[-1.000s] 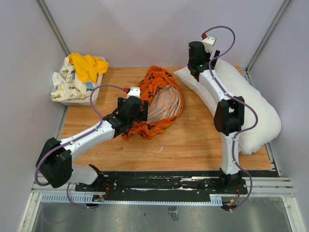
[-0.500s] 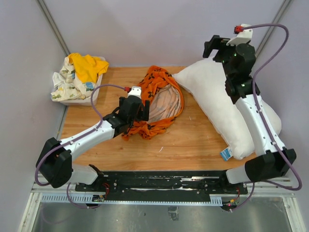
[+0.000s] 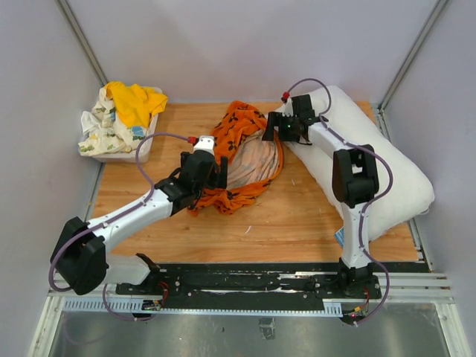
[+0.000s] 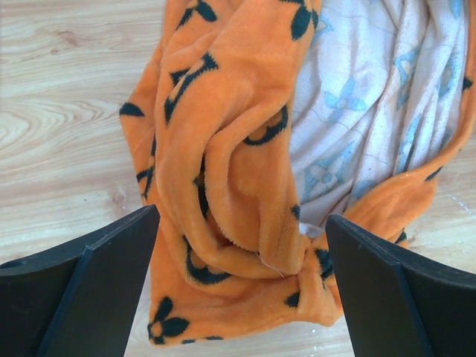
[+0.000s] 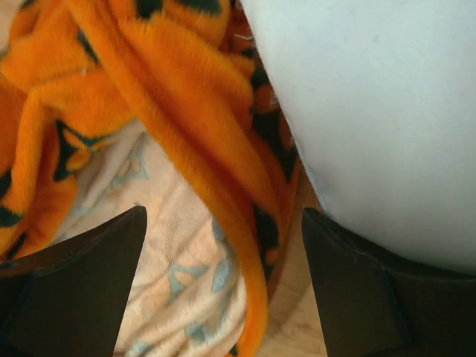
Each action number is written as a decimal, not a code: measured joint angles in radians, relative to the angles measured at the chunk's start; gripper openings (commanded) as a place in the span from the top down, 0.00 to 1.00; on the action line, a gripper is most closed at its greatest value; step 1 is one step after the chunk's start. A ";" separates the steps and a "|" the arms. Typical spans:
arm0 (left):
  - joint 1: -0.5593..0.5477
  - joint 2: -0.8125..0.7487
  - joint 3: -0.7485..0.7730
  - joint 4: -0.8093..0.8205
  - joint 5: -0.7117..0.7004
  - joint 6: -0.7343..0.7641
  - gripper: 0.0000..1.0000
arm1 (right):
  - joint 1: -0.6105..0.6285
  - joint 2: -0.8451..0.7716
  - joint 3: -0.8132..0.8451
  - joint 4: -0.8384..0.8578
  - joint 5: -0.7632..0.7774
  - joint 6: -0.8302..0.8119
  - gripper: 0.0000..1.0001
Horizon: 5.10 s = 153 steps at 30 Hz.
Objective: Remove the pillowcase from the pillow
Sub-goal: Adjust the pillow at the center of the board, then adjust the pillowcase at the center of the board, then fold the pillowcase at the center of the board.
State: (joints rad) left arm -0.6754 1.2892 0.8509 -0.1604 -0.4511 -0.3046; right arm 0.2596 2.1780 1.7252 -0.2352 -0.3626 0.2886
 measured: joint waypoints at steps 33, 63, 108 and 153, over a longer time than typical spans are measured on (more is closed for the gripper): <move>0.234 -0.054 -0.178 0.196 0.183 -0.126 0.01 | 0.046 -0.095 -0.158 0.263 0.100 0.019 0.04; 0.234 0.195 0.113 0.283 0.118 0.013 1.00 | 0.119 -0.541 -0.580 0.248 0.274 0.103 0.99; 0.235 0.186 -0.105 0.332 0.378 -0.032 0.01 | -0.001 0.131 0.181 0.046 -0.038 -0.050 0.50; 0.237 0.045 -0.171 0.279 0.288 -0.072 0.01 | -0.250 -0.203 -0.357 0.418 -0.174 0.303 0.99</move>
State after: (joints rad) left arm -0.4389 1.3346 0.6796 0.1184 -0.1631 -0.3767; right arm 0.0093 1.9755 1.3678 0.1829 -0.5369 0.5919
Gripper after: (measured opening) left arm 0.993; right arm 0.021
